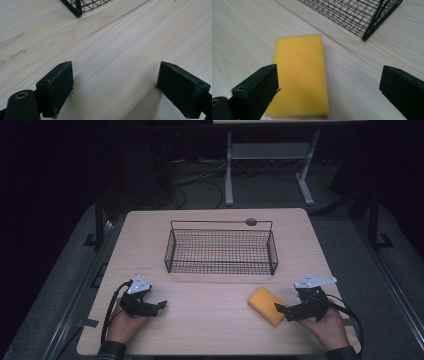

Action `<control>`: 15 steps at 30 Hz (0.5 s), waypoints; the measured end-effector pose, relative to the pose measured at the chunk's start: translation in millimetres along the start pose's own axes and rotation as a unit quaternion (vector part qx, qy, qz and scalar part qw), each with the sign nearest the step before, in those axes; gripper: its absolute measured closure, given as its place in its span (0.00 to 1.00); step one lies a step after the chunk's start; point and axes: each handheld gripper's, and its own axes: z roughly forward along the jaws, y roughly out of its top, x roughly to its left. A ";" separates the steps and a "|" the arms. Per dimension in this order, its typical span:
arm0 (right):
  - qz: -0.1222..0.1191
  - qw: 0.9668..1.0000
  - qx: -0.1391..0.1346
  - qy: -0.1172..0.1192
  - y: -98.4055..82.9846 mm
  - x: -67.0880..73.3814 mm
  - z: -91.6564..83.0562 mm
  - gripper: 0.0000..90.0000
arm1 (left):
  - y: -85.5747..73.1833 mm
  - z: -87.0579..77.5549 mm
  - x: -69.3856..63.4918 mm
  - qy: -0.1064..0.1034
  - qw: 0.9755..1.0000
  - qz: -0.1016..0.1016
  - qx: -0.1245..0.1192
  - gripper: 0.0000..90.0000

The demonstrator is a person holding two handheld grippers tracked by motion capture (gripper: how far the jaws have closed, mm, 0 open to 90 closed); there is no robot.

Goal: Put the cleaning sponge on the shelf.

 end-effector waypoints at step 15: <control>-0.010 1.000 0.000 0.010 7.2 15.0 15.2 0.02 | 0.0 0.0 0.0 0.000 1.000 0.000 0.000 0.14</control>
